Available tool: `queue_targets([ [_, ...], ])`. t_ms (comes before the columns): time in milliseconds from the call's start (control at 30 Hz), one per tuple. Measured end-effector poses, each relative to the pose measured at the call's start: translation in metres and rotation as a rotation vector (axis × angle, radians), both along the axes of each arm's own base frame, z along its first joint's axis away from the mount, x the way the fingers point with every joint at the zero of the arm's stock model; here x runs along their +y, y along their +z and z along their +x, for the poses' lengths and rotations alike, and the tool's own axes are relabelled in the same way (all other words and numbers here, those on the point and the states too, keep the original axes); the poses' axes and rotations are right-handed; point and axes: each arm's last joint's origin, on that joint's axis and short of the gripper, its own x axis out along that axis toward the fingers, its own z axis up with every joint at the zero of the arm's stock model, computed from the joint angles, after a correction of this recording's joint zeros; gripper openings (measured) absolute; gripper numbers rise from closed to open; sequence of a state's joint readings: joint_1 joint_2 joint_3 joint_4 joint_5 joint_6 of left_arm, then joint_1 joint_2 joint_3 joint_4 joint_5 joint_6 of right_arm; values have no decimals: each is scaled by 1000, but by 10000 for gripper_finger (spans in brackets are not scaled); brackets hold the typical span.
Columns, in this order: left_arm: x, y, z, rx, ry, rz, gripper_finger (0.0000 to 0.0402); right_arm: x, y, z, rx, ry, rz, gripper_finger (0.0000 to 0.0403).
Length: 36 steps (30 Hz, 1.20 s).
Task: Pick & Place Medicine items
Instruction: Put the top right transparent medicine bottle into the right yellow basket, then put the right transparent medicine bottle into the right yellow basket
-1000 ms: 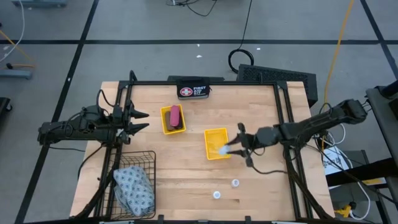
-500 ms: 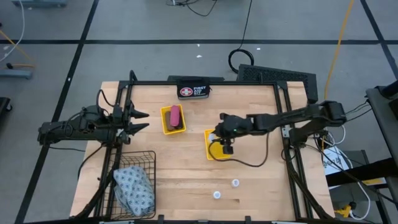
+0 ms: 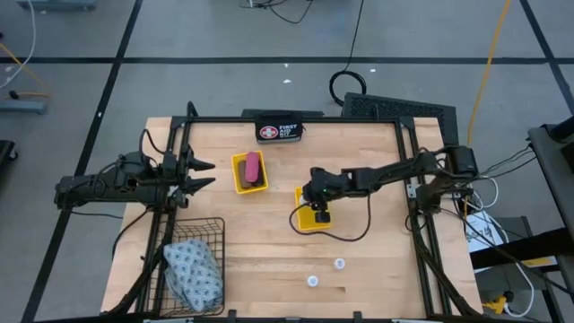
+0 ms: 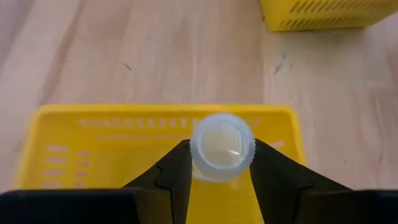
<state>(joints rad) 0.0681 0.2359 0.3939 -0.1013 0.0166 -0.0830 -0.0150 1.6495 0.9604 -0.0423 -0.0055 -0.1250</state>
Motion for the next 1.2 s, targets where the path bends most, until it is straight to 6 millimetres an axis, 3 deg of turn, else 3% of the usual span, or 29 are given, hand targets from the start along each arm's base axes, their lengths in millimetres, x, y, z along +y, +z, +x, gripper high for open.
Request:
queue_targets([
  [133, 0, 0, 0, 0, 0, 0, 198, -3, -10, 4, 17, -9, -2, 130],
  [467, 0, 0, 0, 0, 0, 0, 198, -6, -12, 5, 18, -22, 1, 131],
  [800, 0, 0, 0, 0, 0, 0, 198, -6, -14, 5, 22, -25, -5, 175],
  [1000, 0, 0, 0, 0, 0, 0, 198, -6, -10, 7, -16, -35, 5, 192],
  [1200, 0, 0, 0, 0, 0, 0, 198, -4, 10, 1, -71, -36, 13, 198],
])
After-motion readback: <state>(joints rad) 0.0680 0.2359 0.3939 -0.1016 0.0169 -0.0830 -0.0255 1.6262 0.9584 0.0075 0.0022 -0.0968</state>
